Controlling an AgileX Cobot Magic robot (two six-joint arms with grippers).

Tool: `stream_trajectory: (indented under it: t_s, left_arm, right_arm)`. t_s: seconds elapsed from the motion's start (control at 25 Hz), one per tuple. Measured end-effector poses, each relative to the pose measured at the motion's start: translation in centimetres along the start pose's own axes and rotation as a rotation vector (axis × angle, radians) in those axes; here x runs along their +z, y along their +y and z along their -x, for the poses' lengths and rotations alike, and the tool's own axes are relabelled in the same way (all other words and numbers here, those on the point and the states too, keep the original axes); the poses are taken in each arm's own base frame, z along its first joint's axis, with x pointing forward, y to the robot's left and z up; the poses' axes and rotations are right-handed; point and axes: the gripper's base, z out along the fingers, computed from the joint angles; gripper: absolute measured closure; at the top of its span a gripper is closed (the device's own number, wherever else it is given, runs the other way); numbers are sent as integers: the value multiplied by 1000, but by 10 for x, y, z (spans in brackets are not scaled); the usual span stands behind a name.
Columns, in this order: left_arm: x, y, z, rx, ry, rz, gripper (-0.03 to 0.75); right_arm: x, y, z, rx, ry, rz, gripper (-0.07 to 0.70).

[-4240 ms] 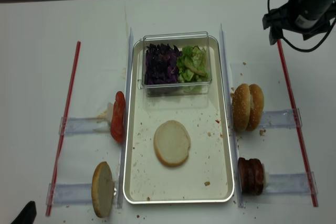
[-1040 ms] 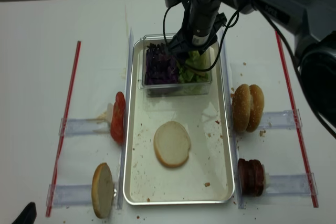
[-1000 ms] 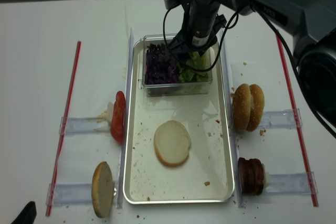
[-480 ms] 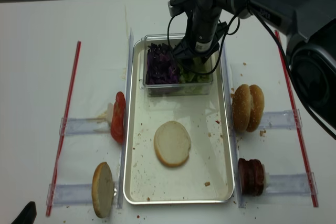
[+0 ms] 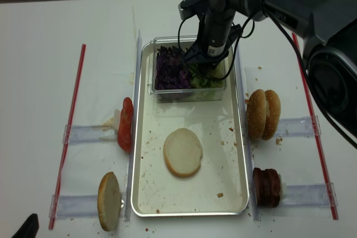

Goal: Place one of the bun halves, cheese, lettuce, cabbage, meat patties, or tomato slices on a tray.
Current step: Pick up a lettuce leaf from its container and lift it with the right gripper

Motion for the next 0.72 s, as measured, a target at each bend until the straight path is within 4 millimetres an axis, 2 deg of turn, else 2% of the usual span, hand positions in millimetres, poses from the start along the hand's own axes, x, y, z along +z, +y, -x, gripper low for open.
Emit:
stream_trajectory:
  t_s: [0.36, 0.72]
  left_arm:
    - [0, 0, 0, 0, 0, 0, 153]
    - [0, 0, 0, 0, 0, 0, 153]
  right_arm:
    - [0, 0, 0, 0, 0, 0, 559]
    - [-5, 0, 1, -5, 18, -3, 559]
